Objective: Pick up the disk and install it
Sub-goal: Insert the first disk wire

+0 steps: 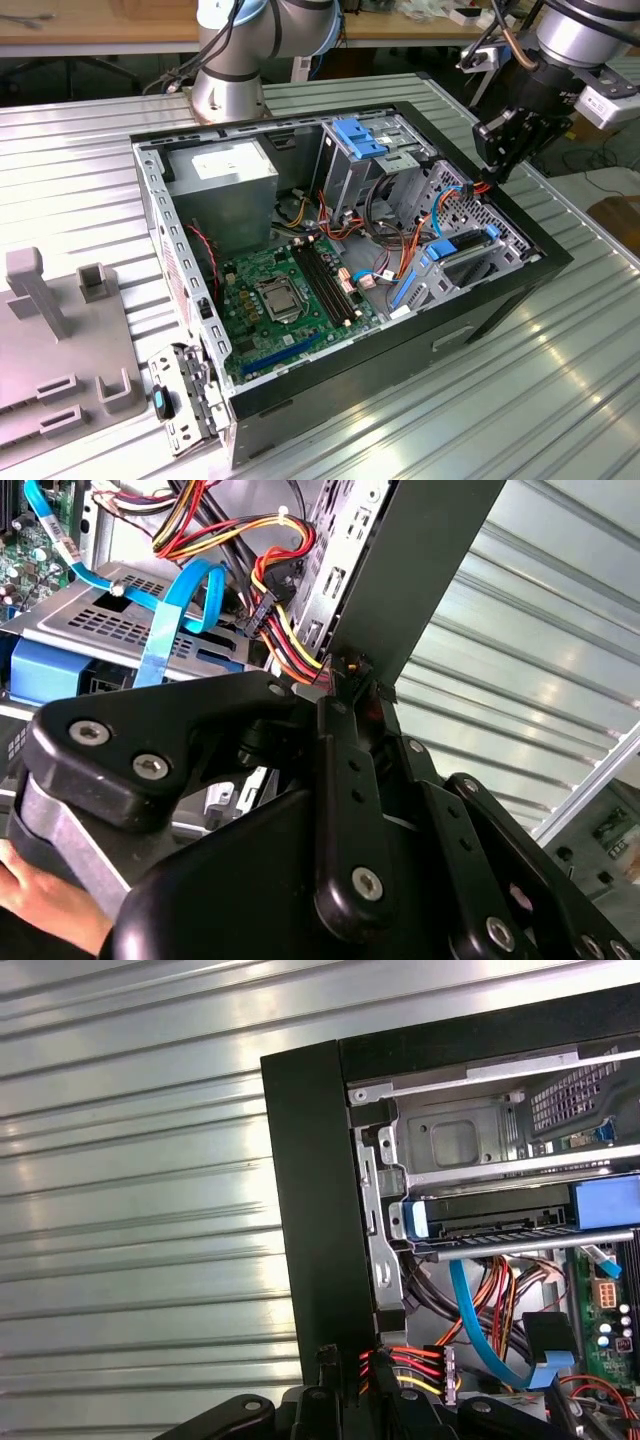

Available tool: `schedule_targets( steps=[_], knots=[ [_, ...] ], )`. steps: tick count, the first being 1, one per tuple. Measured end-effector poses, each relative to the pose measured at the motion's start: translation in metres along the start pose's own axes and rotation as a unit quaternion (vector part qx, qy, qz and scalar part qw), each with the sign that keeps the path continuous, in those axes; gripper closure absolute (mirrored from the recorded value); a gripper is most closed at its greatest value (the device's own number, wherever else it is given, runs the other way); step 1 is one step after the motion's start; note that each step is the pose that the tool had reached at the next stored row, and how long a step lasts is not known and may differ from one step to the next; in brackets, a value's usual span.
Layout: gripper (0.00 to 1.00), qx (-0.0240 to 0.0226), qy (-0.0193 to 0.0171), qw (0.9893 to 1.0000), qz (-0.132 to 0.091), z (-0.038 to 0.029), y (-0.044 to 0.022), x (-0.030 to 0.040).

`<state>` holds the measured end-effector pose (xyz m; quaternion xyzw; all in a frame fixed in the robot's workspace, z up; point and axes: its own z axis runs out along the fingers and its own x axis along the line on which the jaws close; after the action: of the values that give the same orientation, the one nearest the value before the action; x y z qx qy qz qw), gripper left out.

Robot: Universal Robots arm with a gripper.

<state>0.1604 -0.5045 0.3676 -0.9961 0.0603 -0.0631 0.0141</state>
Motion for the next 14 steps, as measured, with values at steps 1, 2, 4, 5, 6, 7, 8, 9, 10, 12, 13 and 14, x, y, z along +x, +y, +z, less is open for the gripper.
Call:
schedule_targets(
  steps=[1,2,4,5,6,7,8,9,10,12,13,14],
  knots=[
    [0.75,0.0001,0.0,1.0,0.0,0.0001,0.0,0.0],
    [0.75,0.0002,0.0001,1.0,0.0,0.0003,0.0,0.0],
    [0.75,0.0002,0.0004,1.0,0.0,0.001,0.0,-0.0001],
    [0.75,0.0001,0.0004,1.0,0.0,0.001,0.0001,-0.0001],
    [0.75,0.0002,0.0005,1.0,0.0,0.0012,0.0,-0.0001],
    [0.75,0.0002,0.0005,1.0,0.0,0.0012,0.0,-0.0001],
    [0.75,0.0002,0.0005,1.0,0.0,0.0013,0.0001,-0.0002],
    [0.75,0.0002,0.0005,1.0,0.0,0.0014,0.0001,-0.0002],
    [0.75,0.0002,0.0005,1.0,0.0,0.0014,0.0001,-0.0002],
    [0.75,0.0002,0.0005,1.0,0.0,0.0015,0.0001,-0.0002],
    [0.75,0.0001,0.0005,1.0,0.0,0.0015,0.0001,-0.0001],
    [0.75,0.0001,0.0005,1.0,0.001,0.0016,0.0001,0.0]
  ],
)
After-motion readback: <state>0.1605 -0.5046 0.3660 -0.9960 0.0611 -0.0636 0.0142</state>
